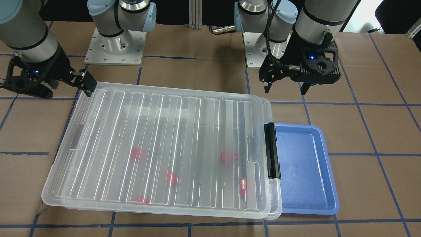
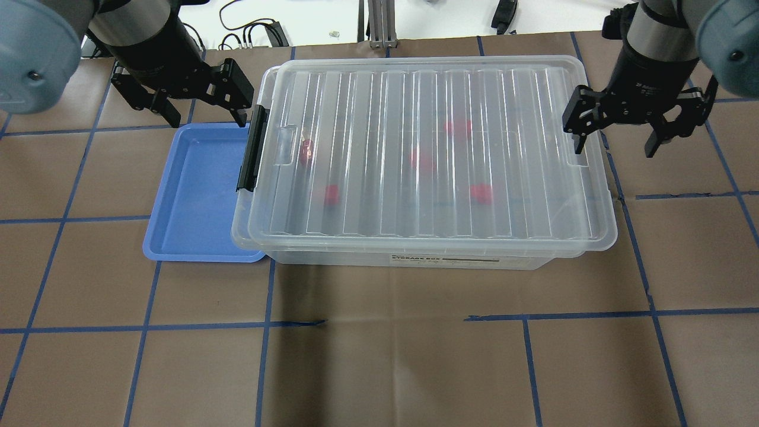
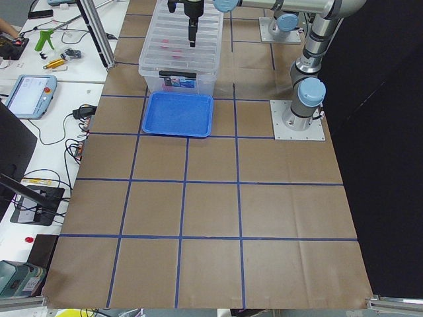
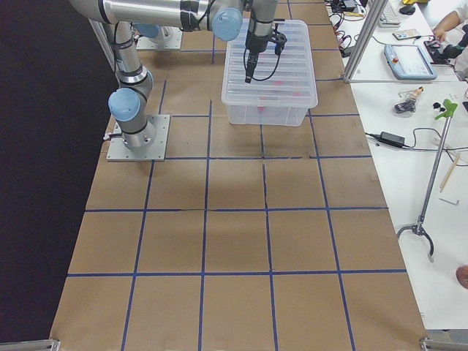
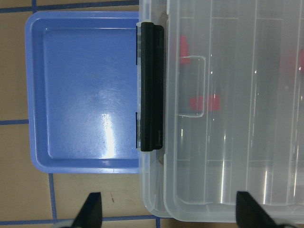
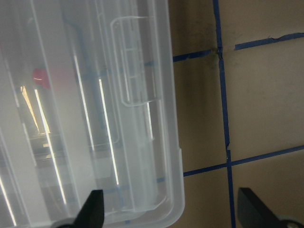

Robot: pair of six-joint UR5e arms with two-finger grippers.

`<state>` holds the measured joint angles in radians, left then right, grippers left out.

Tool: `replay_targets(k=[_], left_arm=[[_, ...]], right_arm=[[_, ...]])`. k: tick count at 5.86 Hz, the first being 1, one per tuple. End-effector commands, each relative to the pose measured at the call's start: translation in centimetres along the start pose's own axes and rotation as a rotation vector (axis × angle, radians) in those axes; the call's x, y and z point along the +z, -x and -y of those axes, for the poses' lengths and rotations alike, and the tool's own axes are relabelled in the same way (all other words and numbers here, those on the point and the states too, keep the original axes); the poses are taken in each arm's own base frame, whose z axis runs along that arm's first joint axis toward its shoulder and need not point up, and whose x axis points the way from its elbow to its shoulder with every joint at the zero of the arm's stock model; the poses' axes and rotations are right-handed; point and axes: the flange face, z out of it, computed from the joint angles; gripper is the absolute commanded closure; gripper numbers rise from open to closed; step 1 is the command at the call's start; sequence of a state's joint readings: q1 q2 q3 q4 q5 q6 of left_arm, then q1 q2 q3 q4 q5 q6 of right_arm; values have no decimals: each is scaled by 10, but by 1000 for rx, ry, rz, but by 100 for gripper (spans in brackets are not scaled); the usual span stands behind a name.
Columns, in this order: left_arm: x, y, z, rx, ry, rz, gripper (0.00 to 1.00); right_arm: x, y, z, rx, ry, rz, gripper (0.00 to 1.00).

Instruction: Place red block in blue tray from box

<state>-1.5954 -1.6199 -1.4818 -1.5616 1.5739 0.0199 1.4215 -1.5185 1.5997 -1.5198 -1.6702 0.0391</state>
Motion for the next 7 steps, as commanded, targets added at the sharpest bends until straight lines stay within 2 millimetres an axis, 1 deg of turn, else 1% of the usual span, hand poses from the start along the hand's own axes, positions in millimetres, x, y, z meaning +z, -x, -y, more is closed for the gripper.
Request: replay_targets(k=[1, 2, 3, 4, 5, 6, 7], left_arm=[[0, 0, 0, 0, 0, 2, 2], [0, 0, 0, 0, 0, 2, 2], [0, 0, 0, 0, 0, 2, 2], [0, 0, 0, 0, 0, 2, 2], [0, 0, 0, 0, 0, 2, 2], [0, 0, 0, 0, 2, 1, 2], [0, 0, 0, 0, 0, 2, 2]], right_arm=[[44, -38, 20, -40, -6, 10, 0], [72, -35, 22, -47, -18, 11, 0], [84, -32, 21, -41, -22, 18, 0], [91, -31, 24, -51, -10, 28, 0], [100, -30, 32, -59, -9, 27, 0], [99, -31, 36, -102, -35, 24, 0], [98, -37, 39, -141, -41, 21, 0]])
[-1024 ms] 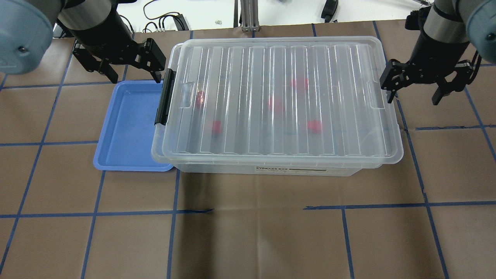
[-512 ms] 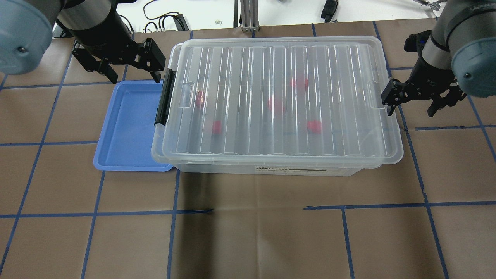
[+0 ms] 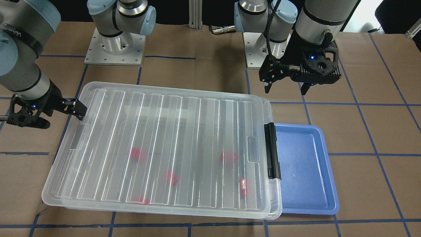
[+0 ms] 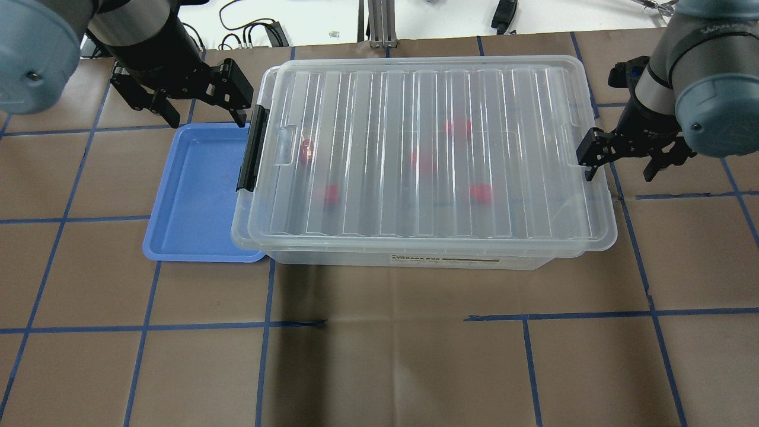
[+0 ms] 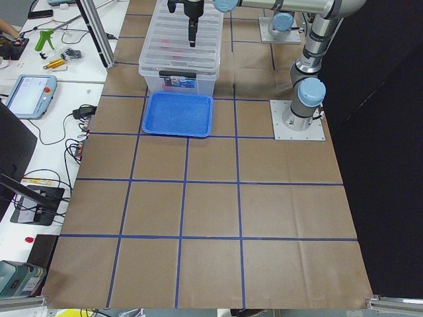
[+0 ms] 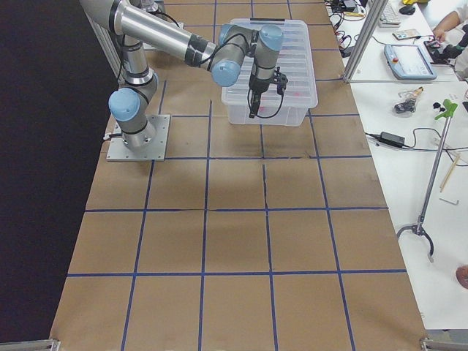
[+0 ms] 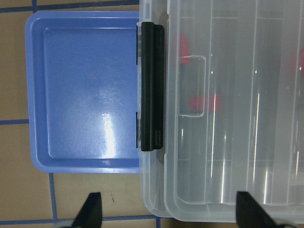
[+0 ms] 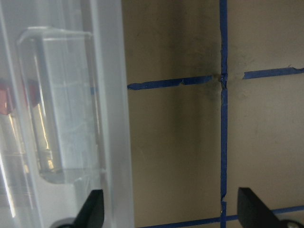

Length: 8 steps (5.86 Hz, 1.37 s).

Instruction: Place red block in blue tray from box

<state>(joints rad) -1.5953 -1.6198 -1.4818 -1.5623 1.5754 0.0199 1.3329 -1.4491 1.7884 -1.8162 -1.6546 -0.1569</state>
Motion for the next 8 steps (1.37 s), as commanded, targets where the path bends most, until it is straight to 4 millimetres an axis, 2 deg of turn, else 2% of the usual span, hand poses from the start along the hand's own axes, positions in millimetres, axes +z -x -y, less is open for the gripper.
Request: replay_targets(k=[1, 5, 7, 8], left_arm=[[0, 0, 0, 0, 1, 0, 2], [1, 0, 0, 0, 2, 0, 2], [3, -5, 0, 12, 8, -8, 2], [19, -10, 8, 134, 30, -12, 2]], right_arm=[[1, -29, 4, -57, -7, 0, 0], [3, -143, -3, -94, -4, 8, 0], [1, -182, -8, -52, -28, -37, 0], [-1, -190, -7, -102, -51, -66, 0]])
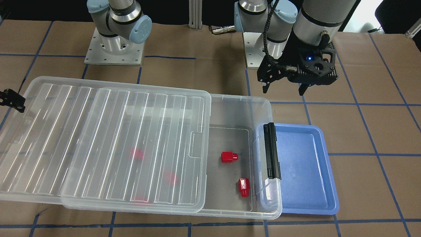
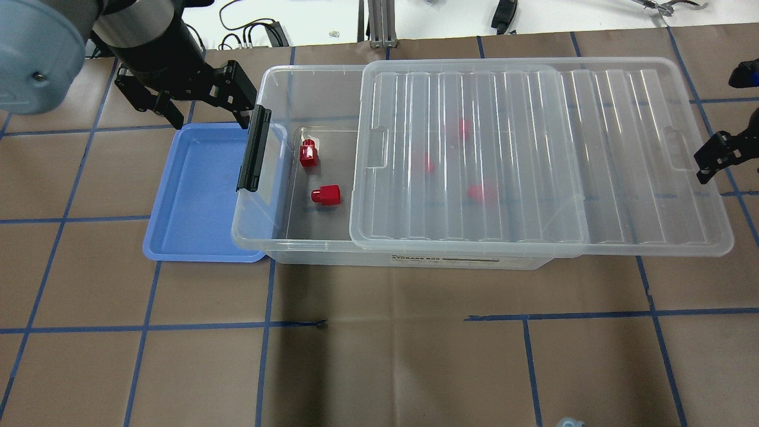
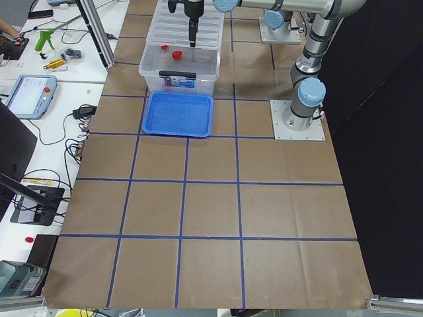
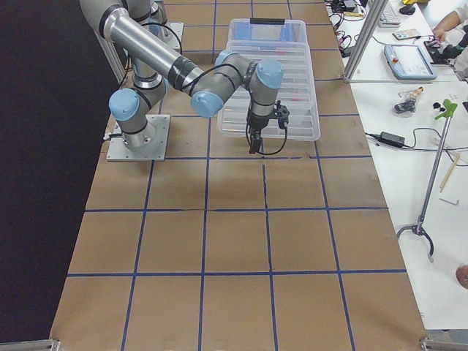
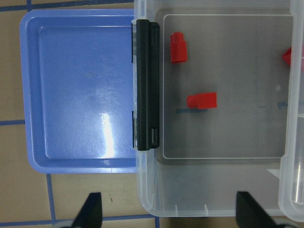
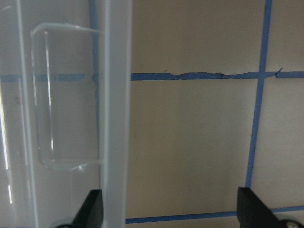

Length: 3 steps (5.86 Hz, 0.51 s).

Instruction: Place red block in blue tray from box

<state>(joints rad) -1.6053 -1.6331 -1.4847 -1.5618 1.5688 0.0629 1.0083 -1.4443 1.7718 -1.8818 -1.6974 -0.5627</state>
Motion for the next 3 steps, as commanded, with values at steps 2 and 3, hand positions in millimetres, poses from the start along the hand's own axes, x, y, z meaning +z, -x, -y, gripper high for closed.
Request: replay_targets(k=[2, 3], left_arm=[[27, -5, -9, 470, 43, -14, 2], [40, -6, -6, 579, 18, -8, 2]], right_arm=[[-5, -37, -8, 2, -5, -114, 0], [-8, -44, -11, 15, -1, -133, 0]])
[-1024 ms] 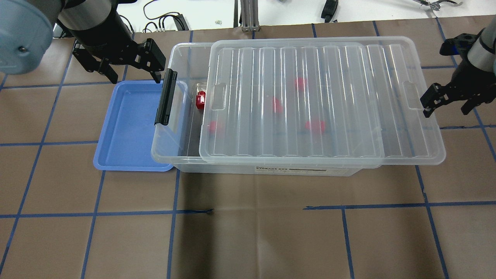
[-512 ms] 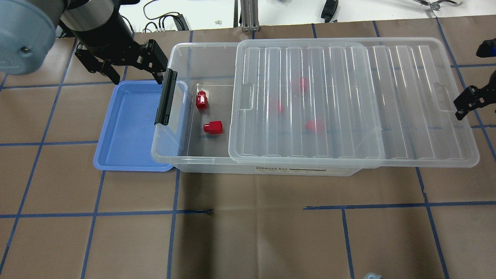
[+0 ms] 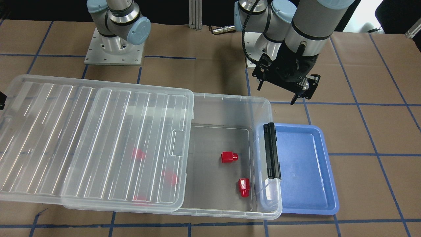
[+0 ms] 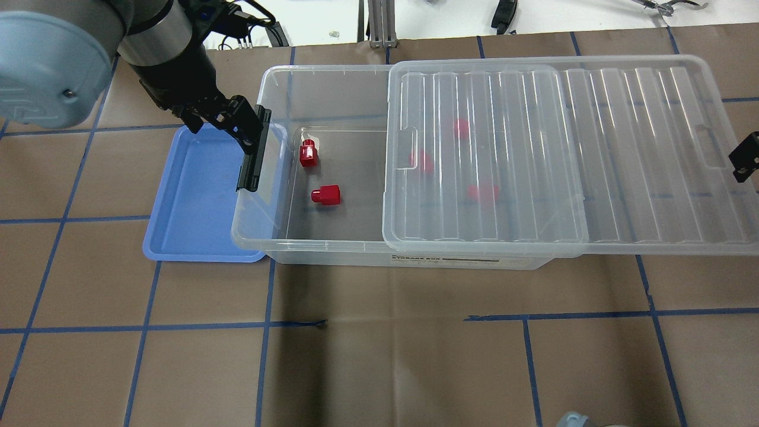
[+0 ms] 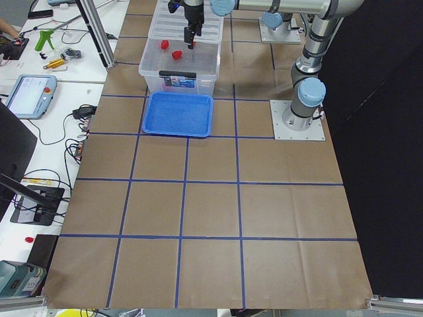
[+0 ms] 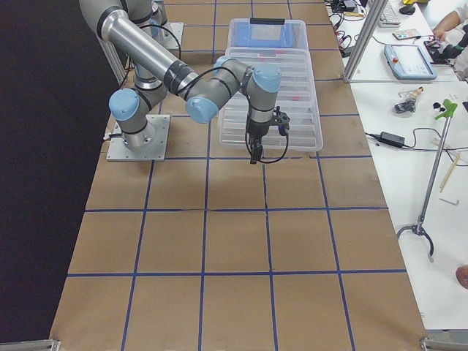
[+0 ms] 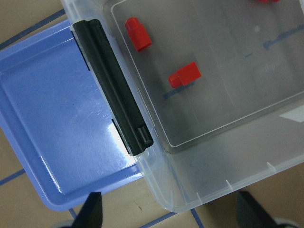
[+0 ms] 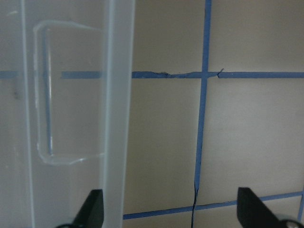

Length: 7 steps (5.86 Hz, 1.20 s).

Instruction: Place red block in blue tray from box

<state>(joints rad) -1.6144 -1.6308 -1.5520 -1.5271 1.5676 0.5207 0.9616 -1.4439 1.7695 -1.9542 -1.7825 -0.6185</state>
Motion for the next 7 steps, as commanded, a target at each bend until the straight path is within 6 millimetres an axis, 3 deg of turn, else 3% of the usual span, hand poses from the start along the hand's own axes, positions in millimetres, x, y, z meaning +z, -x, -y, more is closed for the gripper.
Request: replay_targets(k=[1, 2, 3, 5, 6, 7], left_arm=[[21, 0, 3, 317, -10, 6, 2], [34, 3, 10, 571, 7, -5, 2], [38, 7, 11, 817, 11, -7, 2], [72, 14, 37, 1038, -11, 0, 2], [80, -2, 52, 1074, -61, 4, 2], [92, -9, 63, 1093, -69, 9, 2]], right_arm=[[-12, -8, -8, 23, -6, -34, 0], [-41, -5, -12, 40, -51, -47, 0], [-79, 24, -3, 13, -102, -72, 0], [-142, 109, 0, 146, -38, -2, 0], [-164, 164, -1, 224, -2, 115, 0], [-179, 205, -2, 276, 14, 165, 0]])
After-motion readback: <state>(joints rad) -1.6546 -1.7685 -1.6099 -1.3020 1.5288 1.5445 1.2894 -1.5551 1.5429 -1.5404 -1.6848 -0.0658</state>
